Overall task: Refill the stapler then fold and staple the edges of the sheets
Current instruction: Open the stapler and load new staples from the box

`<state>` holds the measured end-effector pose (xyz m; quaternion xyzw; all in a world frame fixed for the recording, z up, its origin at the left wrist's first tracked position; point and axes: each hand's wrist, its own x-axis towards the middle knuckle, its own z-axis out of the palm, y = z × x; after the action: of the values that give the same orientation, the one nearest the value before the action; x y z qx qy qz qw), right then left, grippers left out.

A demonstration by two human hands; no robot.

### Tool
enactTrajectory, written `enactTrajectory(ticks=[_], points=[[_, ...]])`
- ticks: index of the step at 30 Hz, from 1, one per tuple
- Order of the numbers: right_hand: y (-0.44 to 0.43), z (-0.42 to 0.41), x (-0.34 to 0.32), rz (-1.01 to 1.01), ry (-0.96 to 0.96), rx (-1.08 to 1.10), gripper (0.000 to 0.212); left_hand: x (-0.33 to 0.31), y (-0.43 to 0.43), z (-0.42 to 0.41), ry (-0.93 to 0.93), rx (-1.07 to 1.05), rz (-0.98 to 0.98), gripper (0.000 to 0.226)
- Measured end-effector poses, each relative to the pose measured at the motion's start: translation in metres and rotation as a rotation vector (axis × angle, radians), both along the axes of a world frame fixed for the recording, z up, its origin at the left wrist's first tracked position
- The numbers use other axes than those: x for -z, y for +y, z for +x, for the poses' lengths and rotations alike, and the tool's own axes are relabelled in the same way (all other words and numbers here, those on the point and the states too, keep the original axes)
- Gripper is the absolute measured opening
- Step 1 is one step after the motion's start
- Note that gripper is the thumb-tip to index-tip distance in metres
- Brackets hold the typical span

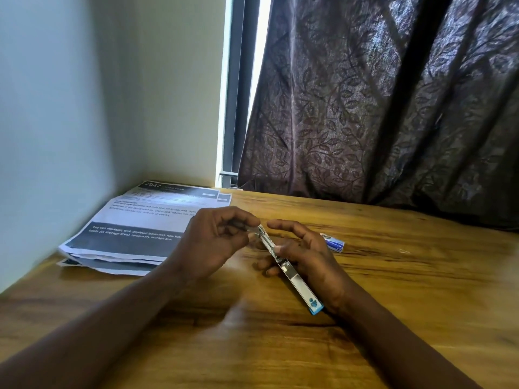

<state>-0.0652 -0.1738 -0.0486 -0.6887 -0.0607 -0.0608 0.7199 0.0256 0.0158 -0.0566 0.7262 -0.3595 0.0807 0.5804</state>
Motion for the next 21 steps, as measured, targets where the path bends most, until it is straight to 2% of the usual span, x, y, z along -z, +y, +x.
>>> enactTrajectory(ticks=[6, 13, 18, 21], points=[[0.0022, 0.0007, 0.0024, -0.062, -0.012, -0.019, 0.042, -0.0013, -0.001, -0.0052, -0.103, -0.112, 0.107, 0.018], [0.0067, 0.0028, 0.0024, -0.06, -0.019, -0.028, 0.043, -0.0048, 0.0029, -0.0051, -0.256, -0.134, 0.172, 0.014], [0.0042, 0.0047, 0.0052, -0.044, -0.017, -0.051, 0.041, -0.0064, 0.0005, -0.0084, -0.206, -0.105, 0.103, 0.009], [0.0034, 0.0049, 0.0072, -0.051, -0.014, -0.06, 0.04, -0.0048, -0.0006, -0.0072, -0.209, -0.131, 0.126, 0.01]])
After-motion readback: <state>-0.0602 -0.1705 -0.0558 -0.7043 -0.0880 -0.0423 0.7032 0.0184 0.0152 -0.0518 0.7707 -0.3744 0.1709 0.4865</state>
